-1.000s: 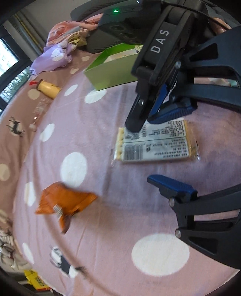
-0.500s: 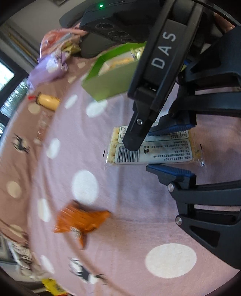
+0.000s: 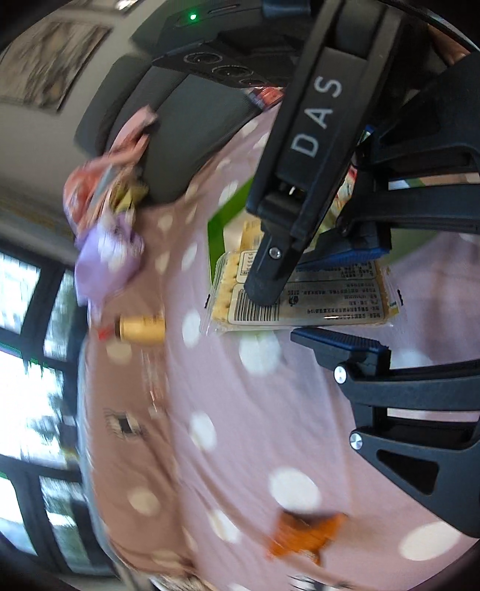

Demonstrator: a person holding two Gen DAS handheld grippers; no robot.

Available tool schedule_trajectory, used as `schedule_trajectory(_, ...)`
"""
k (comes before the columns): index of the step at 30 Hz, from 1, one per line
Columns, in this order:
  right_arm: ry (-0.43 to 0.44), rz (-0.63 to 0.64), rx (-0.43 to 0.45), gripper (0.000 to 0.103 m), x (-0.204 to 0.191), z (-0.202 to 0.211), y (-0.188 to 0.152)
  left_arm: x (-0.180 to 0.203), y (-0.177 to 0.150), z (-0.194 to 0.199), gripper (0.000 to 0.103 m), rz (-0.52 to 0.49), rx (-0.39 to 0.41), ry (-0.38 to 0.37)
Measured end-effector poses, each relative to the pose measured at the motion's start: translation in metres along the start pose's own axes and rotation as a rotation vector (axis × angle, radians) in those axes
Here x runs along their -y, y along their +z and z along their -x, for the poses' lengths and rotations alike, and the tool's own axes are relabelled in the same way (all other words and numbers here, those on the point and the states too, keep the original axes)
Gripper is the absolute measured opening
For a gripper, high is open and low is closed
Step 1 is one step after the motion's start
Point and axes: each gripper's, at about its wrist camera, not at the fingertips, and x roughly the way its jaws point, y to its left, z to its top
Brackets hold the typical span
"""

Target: Organize snacks

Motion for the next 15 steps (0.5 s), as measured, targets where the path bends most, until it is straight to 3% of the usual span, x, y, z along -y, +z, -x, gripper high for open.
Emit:
schedule_trajectory(5,-0.066,-0.104,0.071,0.053,0.036,0.019,0.011,0.031,0.007,-0.032,0.03,-0.093,-0.048,-0.082)
schedule_trajectory(8,-0.106,-0.14,0.083,0.053,0.052,0.021,0.015,0.041,0.007,-0.051,0.029,-0.085,-0.105,-0.114)
schedule_trajectory(15,-0.18,-0.223,0.092,0.053,0.075,0.021,0.016,0.06,-0.001,-0.073,0.03,-0.086,-0.156,-0.143)
